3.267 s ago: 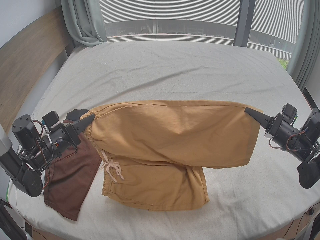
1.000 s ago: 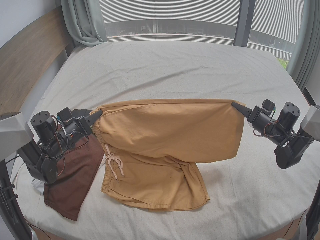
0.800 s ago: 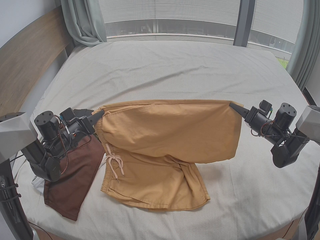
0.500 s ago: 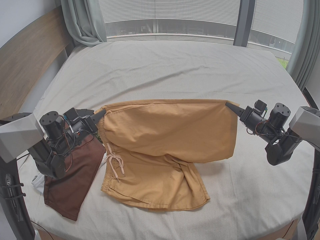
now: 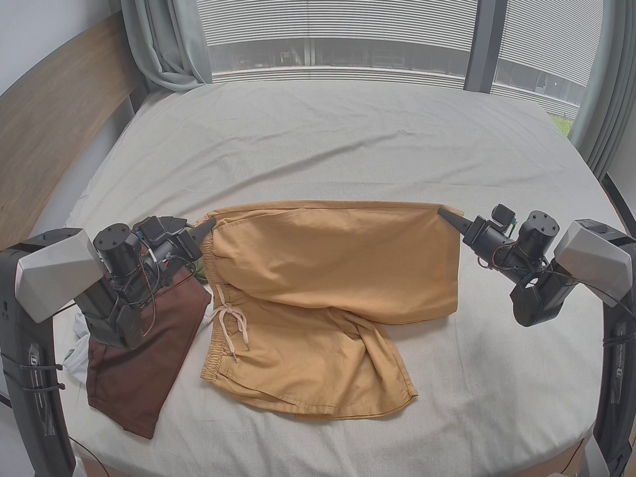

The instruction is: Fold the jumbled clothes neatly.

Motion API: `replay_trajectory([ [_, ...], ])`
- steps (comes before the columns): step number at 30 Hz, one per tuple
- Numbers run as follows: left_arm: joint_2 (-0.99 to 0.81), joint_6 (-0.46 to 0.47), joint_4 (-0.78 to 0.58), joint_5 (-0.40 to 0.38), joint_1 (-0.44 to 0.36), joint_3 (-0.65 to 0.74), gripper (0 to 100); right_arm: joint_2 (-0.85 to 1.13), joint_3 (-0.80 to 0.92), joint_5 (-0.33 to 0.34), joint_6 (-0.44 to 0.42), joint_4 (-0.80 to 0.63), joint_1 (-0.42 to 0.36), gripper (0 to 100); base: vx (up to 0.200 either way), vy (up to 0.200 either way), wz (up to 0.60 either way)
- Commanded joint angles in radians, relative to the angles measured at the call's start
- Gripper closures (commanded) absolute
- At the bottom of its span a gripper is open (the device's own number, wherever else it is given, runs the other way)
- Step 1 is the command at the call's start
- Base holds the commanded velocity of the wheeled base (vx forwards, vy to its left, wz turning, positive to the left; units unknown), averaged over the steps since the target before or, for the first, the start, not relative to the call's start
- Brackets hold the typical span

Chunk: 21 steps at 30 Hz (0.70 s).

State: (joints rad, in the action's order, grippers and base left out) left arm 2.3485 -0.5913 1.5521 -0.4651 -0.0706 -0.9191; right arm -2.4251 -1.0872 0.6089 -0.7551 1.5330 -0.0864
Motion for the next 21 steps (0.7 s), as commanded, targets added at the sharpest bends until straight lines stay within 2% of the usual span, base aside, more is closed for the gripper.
replay_trajectory([
  [1, 0.029, -0.002, 0.000, 0.006, 0.000, -0.015, 100, -0.038, -0.019, 0.000, 0.000, 0.001, 0.000, 100, 0.000, 0.000, 0.00],
  [5, 0.032, -0.027, -0.001, 0.026, 0.000, -0.044, 100, -0.051, -0.045, 0.000, 0.000, -0.004, 0.000, 100, 0.000, 0.000, 0.00],
  [20, 0.060, -0.053, -0.001, 0.026, -0.005, -0.090, 100, -0.089, -0.109, 0.000, -0.001, -0.007, 0.000, 100, 0.000, 0.000, 0.00],
  [21, 0.063, -0.055, -0.001, 0.026, -0.005, -0.093, 0, -0.091, -0.114, 0.000, -0.001, -0.007, 0.000, 0, 0.000, 0.000, 0.00],
])
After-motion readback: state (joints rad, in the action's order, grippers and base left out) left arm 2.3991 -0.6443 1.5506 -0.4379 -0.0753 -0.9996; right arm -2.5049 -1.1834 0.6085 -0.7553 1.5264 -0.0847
